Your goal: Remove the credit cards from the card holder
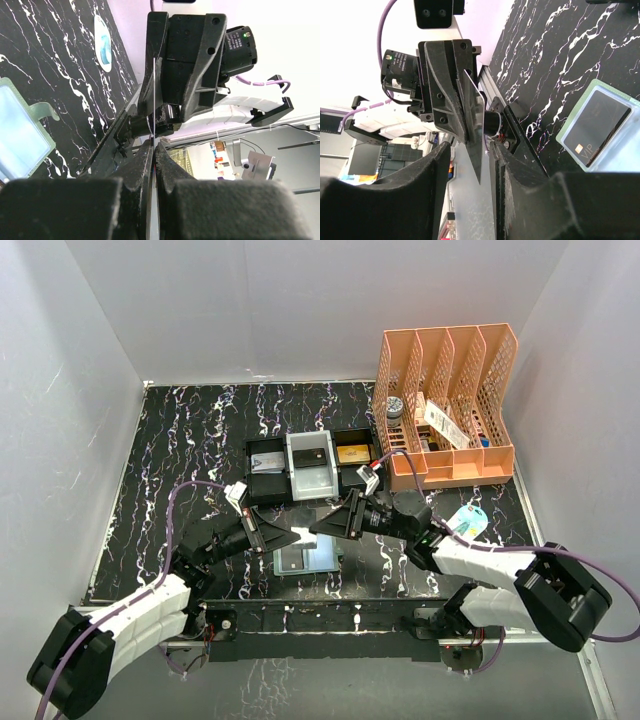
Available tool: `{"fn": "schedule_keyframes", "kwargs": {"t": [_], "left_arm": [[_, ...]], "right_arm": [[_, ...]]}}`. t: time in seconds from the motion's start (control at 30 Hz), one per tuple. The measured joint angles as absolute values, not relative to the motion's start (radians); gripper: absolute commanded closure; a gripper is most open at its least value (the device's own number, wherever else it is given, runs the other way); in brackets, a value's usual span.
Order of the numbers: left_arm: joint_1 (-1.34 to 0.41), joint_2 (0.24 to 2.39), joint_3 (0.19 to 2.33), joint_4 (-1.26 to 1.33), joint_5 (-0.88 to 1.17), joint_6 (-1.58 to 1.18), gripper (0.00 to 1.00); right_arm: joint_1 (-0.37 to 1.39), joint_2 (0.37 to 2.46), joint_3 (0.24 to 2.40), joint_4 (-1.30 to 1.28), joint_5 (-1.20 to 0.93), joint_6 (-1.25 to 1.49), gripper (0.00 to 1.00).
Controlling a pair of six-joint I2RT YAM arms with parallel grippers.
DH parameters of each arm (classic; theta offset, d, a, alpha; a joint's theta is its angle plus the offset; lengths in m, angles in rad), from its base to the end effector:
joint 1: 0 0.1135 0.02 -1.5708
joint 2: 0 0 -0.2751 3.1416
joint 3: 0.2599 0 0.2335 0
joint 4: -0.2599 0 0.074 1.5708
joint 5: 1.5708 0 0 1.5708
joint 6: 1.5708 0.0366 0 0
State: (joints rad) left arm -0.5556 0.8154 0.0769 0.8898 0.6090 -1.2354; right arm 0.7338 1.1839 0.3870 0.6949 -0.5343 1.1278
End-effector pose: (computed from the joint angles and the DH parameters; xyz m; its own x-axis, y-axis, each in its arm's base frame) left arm 0.1092 -0.0924 0.2219 -0.8201 -0.4025 -0.4068 0.4215 0.0561 -0.9051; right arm 0.1522 0.1624 0.2381 -0.8930 0.2417 -0.3796 -0.3400 0.1901 0.9210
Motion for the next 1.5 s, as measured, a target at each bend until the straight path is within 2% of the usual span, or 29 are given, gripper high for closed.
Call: {"fn": "schedule_keyframes", "kwargs": {"t": [0.57, 0.73, 1.07, 1.5], "left_arm": [[-0.556, 0.810, 0.077, 0.943, 0.615, -1.271, 1.00], [-0.556, 0.810, 0.077, 0.947, 0.619, -1.276, 1.00], [-0.556, 0.816, 0.077, 0.962, 0.628, -1.280, 1.00], [-0.555, 0.814, 0.076, 0.965, 0.639, -1.281, 1.00]], "right_arm": [[0.752, 1.255, 0.389, 0.799, -0.576, 1.201, 0.79], [0.760, 1.279, 0.397, 0.823, -0.577, 1.211, 0.85], [0.766, 1.312, 0.403, 0.869, -0.575, 1.239, 0.85], [0.767, 1.322, 0.403, 0.900, -0.575, 1.263, 1.00]]}}
